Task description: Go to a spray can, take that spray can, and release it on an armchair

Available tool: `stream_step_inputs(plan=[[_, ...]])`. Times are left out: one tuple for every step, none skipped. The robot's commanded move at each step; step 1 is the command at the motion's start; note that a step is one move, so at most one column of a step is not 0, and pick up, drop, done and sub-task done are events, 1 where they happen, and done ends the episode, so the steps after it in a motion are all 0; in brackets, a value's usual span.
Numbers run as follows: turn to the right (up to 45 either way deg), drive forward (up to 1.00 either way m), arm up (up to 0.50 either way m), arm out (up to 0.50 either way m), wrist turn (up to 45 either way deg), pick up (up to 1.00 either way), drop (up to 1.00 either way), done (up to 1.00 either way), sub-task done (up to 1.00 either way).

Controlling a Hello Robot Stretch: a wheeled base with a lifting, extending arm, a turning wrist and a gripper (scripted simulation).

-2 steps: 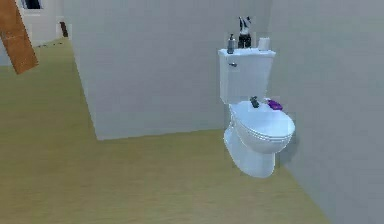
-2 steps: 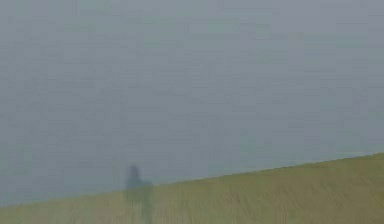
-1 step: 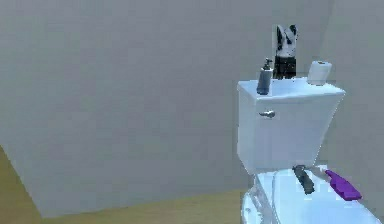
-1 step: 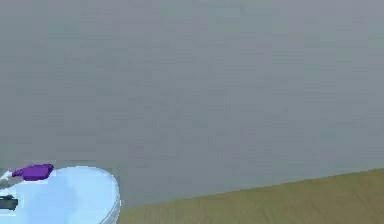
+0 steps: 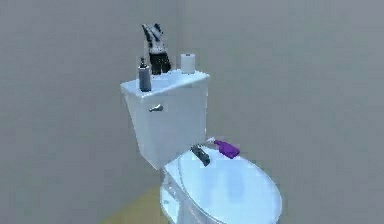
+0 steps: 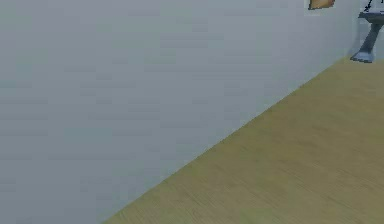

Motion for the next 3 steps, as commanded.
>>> stream_step_inputs(plan=[[0.0, 0.05, 0.0, 0.0, 0.0, 0.0, 0.0, 0.0, 0.0], [-45.0, 0.0, 0.0, 0.0, 0.0, 0.0, 0.0, 0.0, 0.0], [-33.0, 0.0, 0.0, 0.0, 0.0, 0.0, 0.0, 0.0, 0.0]])
